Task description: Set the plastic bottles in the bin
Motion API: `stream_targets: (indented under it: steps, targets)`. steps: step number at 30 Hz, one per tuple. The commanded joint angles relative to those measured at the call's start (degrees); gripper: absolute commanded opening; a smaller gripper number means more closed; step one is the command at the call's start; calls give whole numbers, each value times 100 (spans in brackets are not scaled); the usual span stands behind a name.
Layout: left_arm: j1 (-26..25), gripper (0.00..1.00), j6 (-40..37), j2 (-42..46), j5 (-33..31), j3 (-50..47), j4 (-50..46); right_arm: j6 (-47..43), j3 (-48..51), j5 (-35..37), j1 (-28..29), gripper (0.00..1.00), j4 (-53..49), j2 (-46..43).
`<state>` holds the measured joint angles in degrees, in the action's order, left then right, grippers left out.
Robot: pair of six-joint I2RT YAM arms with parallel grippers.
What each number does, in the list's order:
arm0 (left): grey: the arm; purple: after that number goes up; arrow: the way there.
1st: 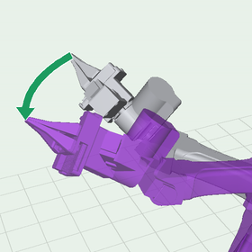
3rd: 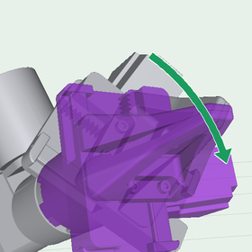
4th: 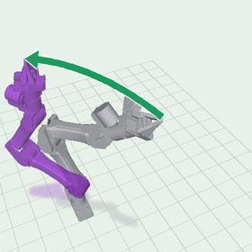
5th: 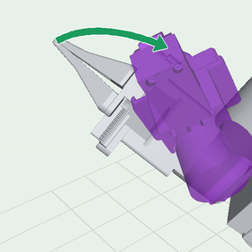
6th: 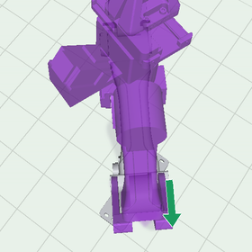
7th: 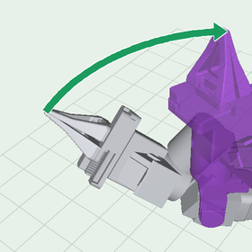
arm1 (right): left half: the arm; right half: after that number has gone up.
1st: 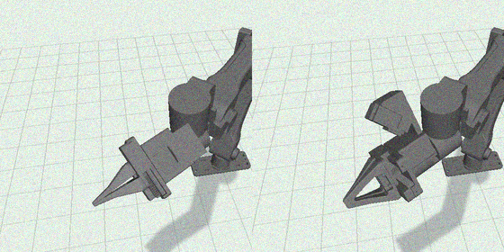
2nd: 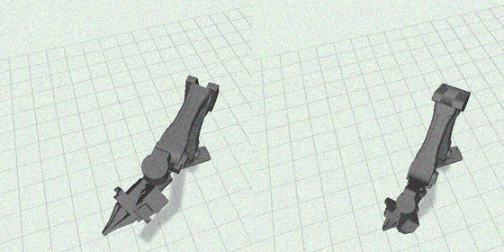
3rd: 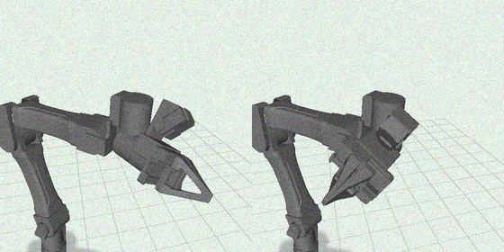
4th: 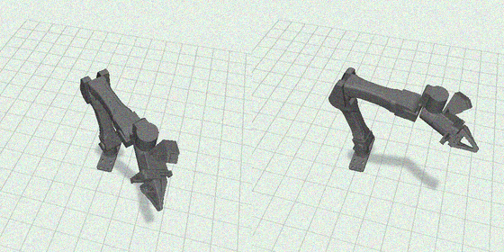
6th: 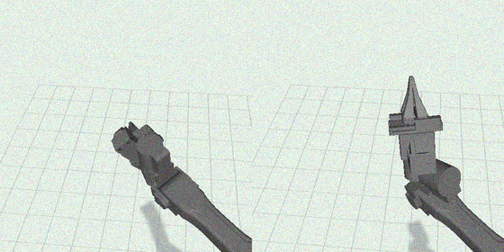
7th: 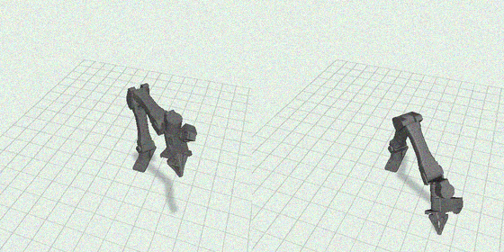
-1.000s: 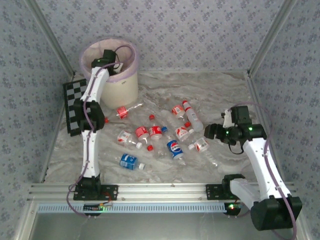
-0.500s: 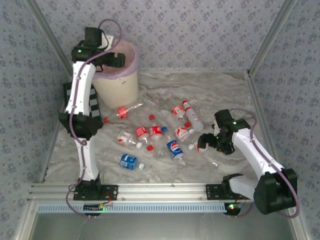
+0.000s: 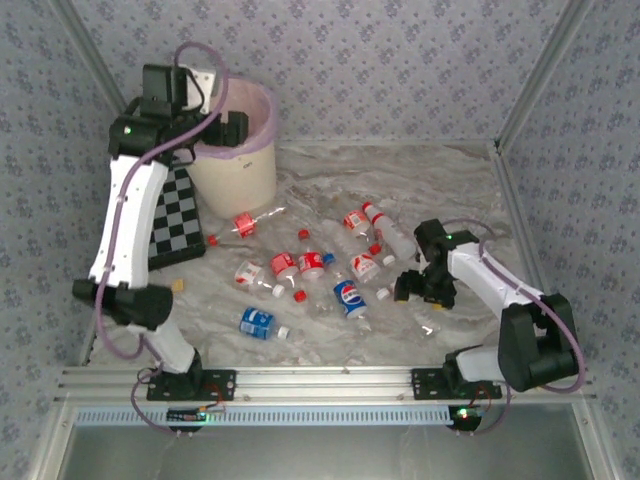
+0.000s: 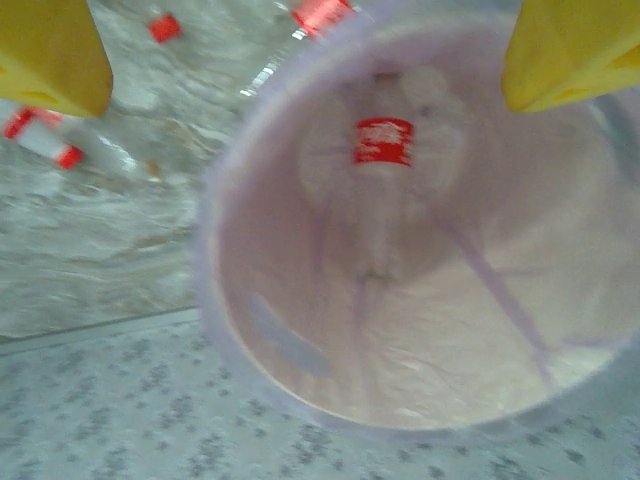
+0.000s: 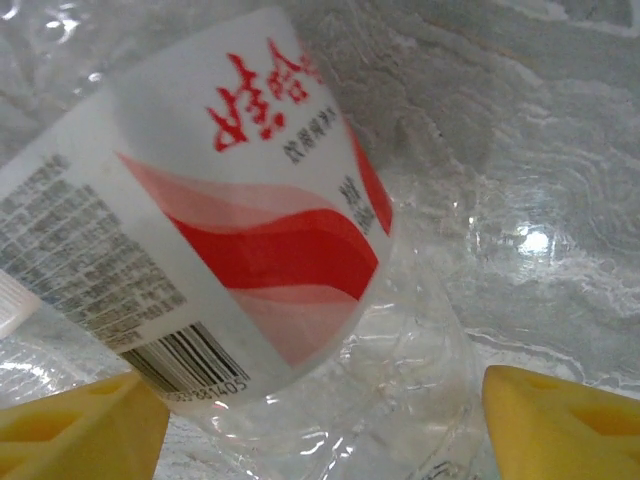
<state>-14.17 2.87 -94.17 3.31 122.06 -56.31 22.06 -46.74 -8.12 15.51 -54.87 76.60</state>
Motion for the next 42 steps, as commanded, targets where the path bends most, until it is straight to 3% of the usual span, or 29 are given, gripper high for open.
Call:
stream_targets:
  steps: [1, 3, 9, 13, 17, 20, 25, 30, 36, 39, 42]
  targets:
    - [-446, 100, 600, 1036, 377, -1148, 1333, -56, 35, 274, 31, 71, 73, 48]
    - [-572, 100, 957, 1469, 574, -1815, 1877, -114, -35, 381, 46, 65, 22, -3]
    - [-656, 100, 1602, 1866, 965, -2421, 2198, -238, -331, 366, -37, 47, -340, -168]
    - [-683, 100, 1866, 1900, 1196, -2662, 2395, -313, -583, 185, -123, 45, -421, -371]
    - [-781, 100, 2402, 1942, 1918, -3298, 3177, -421, -982, -746, -412, 43, -173, -688]
    - [-1013, 100, 2839, 1890, 2395, -3853, 3926, -563, -1207, -1684, -610, 41, 559, -858]
    - [-1570, 100, 2988, 1744, 2246, -4408, 4279, -124, -1370, -3140, -671, 40, 1967, -844]
    - [-2229, 100, 3146, 1544, 2178, -5120, 5674, 468, -1350, -4162, -602, 40, 3193, -608]
    - [-2610, 100, 3165, 896, 1779, -4927, 6139, 484, -1399, -4356, -373, 39, 3382, -418]
    - [-2762, 100, 3196, 525, 2059, -4825, 6641, 472, -1384, -4381, -316, 39, 3401, -418]
    - [-2868, 100, 3083, 203, 2060, -4499, 6284, 492, -1344, -4388, -320, 39, 3439, -476]
